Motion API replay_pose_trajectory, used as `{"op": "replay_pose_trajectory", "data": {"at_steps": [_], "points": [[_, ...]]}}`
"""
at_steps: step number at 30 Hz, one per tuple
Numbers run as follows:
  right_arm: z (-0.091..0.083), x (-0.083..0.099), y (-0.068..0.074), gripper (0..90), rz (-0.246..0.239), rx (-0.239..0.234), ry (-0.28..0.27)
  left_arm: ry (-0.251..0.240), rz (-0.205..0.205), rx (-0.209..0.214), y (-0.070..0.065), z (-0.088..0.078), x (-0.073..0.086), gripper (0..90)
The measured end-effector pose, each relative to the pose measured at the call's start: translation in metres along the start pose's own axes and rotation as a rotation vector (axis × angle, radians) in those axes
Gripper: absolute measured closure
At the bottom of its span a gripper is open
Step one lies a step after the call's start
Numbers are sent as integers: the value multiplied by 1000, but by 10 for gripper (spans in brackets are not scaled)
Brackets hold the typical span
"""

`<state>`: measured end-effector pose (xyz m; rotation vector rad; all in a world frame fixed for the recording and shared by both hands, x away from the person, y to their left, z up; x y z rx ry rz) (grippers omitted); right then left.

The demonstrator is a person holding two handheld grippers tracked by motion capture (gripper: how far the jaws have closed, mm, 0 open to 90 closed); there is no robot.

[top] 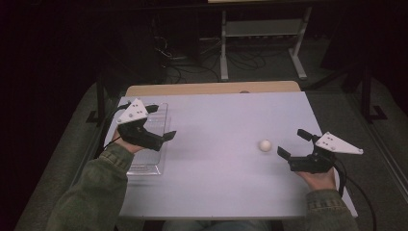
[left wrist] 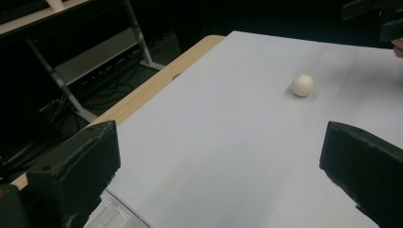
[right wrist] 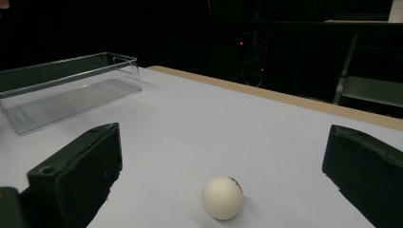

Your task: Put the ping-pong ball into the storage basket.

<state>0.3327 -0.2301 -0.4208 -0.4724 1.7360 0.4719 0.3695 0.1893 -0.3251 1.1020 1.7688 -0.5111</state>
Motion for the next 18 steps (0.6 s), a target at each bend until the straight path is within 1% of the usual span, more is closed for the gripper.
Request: {"op": "replay_pose_trajectory", "data": {"at_steps": [2, 4, 8, 10, 18], "points": [[0, 0, 0, 0, 0, 0, 1, 2, -4, 2, 0, 1, 0, 0], [0, 0, 0, 0, -1, -1, 1, 2, 0, 1, 1, 3, -1, 0], [0, 1, 0, 0, 1, -3, 5, 0, 14, 12, 0, 7, -5, 0], [0, 0, 1, 0, -5, -3, 5, 10, 32, 20, 0, 12, -9, 0], [-1, -1, 0, 0, -7, 5, -2, 14, 36, 51, -3, 23, -18, 0]]}}
Point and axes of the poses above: each handheld gripper's, and its own axes: z roughly forward along the jaws, x roughly out of its underside, y roughly to its left, the point moved 6 cm from there along z, roughly forward along the jaws, and after that the axes turned 5 degrees about x, right-handed, at the moved point
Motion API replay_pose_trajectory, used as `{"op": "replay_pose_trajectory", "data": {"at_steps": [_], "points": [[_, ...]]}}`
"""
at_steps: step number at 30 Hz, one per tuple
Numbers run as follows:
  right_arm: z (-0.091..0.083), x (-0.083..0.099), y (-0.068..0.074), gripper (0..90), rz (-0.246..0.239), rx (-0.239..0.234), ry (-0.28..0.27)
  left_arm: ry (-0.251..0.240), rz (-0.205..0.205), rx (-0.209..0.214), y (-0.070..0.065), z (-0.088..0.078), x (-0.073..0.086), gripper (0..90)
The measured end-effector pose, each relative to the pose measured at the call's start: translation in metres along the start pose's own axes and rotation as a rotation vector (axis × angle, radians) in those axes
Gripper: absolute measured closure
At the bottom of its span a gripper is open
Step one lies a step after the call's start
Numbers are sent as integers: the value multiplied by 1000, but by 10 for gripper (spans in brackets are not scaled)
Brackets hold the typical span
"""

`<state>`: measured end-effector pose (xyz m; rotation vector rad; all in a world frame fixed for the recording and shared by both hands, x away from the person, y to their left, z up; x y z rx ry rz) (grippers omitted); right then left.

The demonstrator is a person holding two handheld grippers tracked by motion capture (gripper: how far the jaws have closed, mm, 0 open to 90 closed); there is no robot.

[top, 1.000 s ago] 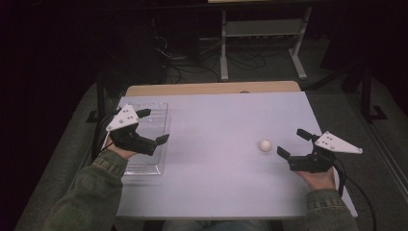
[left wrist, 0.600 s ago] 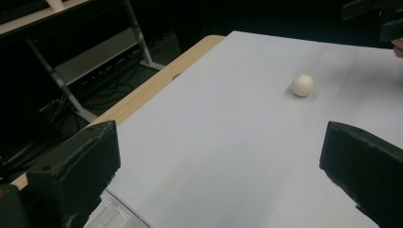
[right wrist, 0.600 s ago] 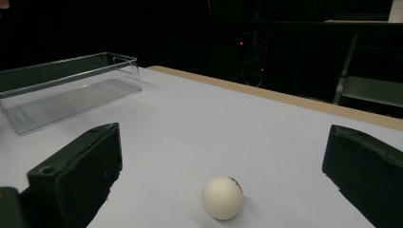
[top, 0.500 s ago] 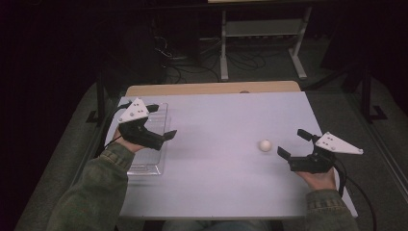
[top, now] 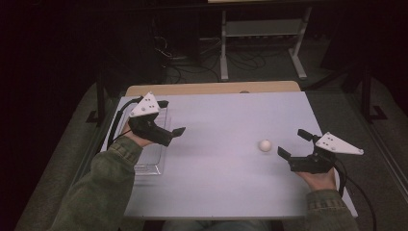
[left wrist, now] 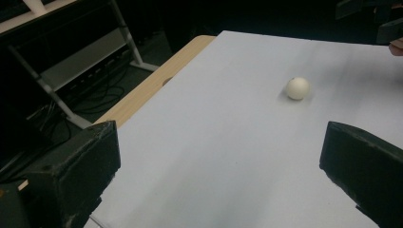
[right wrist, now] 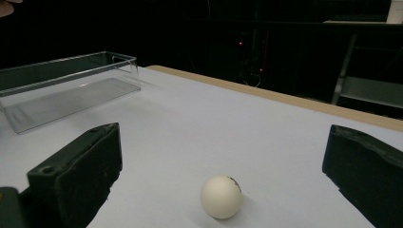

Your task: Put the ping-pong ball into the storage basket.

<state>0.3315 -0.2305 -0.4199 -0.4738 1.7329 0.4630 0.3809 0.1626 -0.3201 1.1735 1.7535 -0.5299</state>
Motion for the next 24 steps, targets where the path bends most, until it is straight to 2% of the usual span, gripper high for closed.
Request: {"op": "replay_pose_trajectory", "data": {"at_steps": [9, 10, 14, 18, 24], "points": [[-1, 0, 0, 0, -1, 3, -1, 10, 18, 47, -2, 13, -14, 0], [-1, 0, 0, 0, -2, 3, -1, 26, 26, 52, -2, 16, -16, 0], [-3, -1, -2, 0, 2, 7, -6, 37, 24, 66, 0, 22, -19, 0], [-6, -2, -5, 0, 12, 15, -18, 66, 39, 78, 2, 29, -22, 0], [-7, -2, -4, 0, 15, 14, -22, 74, 42, 104, 2, 36, -31, 0]]}}
Point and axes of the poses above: each handheld gripper's, and its own axes: z roughly forward along the jaws, x roughly out of its underside, y roughly to its left, the point moved 6 cm from there along z, roughly forward along the jaws, and after that the axes turned 5 degrees about x, right-handed, at the moved point
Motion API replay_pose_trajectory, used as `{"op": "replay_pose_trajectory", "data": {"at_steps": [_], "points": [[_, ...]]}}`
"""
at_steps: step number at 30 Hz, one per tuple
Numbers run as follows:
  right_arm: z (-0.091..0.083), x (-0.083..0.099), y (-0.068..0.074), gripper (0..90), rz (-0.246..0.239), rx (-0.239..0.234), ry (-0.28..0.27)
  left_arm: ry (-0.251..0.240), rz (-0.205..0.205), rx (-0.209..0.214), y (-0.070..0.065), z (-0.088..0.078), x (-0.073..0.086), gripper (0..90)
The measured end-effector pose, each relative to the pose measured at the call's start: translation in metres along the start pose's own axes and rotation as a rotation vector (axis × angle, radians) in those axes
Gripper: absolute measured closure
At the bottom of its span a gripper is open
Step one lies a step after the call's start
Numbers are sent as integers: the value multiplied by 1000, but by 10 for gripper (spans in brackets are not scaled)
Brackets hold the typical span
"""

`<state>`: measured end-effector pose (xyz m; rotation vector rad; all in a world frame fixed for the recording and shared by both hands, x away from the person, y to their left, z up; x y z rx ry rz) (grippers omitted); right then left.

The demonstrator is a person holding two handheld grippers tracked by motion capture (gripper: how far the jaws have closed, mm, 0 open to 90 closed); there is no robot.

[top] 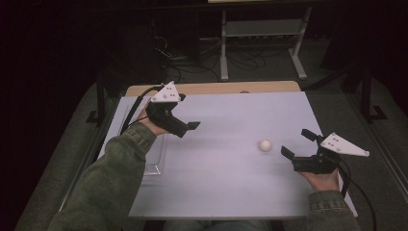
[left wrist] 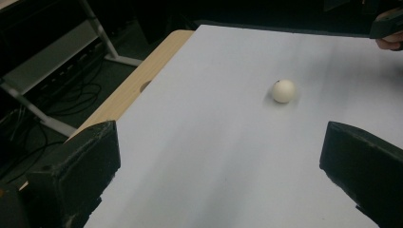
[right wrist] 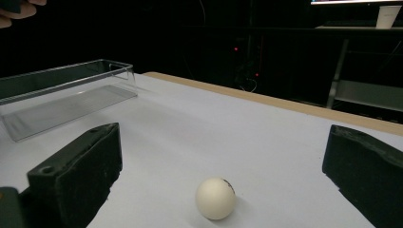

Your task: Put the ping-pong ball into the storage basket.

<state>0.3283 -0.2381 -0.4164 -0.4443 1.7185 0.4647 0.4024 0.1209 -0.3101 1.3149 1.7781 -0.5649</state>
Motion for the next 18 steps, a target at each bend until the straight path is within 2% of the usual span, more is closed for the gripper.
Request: {"op": "replay_pose_trajectory", "data": {"at_steps": [6, 11, 18], "points": [[0, 1, -1, 0, 2, 1, 3, 31, 30, 13, 1, 4, -7, 0], [0, 1, 0, 0, 2, -3, 1, 49, 35, 13, 3, 8, -10, 0], [0, 1, 0, 0, 4, -7, 6, 100, 43, 37, 8, 16, -13, 0]]}}
Point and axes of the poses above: each handheld gripper's, and its own axes: z roughly forward along the jaws, x roughly out of its underside, y roughly to its left, the point moved 6 cm from there along z, roughly forward along the jaws, and after that the axes turned 5 degrees about x, right-handed, at the moved point
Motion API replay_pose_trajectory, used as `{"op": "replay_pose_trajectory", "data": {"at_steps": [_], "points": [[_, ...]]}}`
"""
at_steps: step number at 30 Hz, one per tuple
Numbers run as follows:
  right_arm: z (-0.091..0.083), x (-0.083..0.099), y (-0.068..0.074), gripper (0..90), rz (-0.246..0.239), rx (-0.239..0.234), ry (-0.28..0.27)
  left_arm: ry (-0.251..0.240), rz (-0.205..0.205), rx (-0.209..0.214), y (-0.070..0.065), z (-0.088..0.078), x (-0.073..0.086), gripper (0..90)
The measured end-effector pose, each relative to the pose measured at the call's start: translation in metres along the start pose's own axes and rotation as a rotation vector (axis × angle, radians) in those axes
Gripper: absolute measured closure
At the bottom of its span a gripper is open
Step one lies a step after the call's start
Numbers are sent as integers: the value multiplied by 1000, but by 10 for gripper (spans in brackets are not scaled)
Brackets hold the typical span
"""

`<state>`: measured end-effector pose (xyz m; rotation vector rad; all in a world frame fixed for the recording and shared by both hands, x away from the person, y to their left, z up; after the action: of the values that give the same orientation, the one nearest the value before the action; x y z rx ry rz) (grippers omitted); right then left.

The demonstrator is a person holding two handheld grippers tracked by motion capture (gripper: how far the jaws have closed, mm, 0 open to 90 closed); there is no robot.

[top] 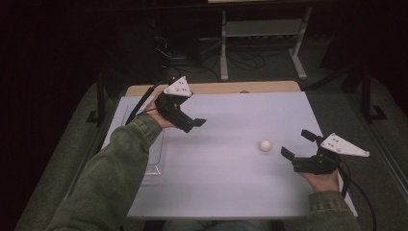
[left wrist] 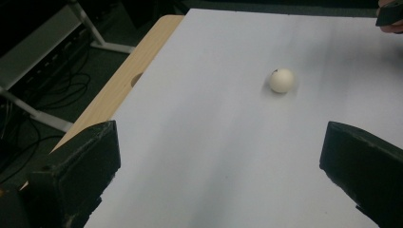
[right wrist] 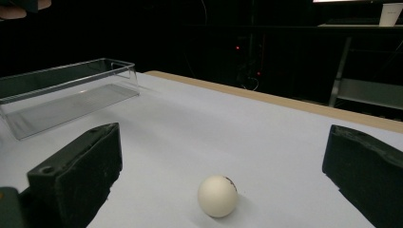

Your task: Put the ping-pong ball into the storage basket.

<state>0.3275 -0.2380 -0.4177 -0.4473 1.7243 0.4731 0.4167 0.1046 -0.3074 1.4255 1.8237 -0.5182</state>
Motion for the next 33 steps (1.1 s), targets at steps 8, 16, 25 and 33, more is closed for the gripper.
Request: {"op": "replay_pose_trajectory", "data": {"at_steps": [8, 16, 25, 33], "points": [[0, 0, 0, 0, -3, -4, -3, 18, 6, 5, 5, 4, -6, 0], [-1, 0, 0, 0, -1, -3, -6, 70, 7, 22, 14, 15, -15, 0], [0, -1, 0, 0, 0, -6, -9, 110, 37, 47, 14, 25, -25, 0], [1, 0, 0, 0, 5, -6, -7, 140, 56, 64, 15, 41, -35, 0]]}}
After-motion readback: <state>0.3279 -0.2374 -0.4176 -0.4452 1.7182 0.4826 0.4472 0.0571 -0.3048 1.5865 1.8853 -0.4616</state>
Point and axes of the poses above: each handheld gripper's, and its own axes: z roughly forward along the jaws, x roughly out of its underside, y roughly to its left, the point moved 6 cm from there along z, roughly forward along the jaws, and after that the axes turned 5 degrees about x, right-handed, at the moved point
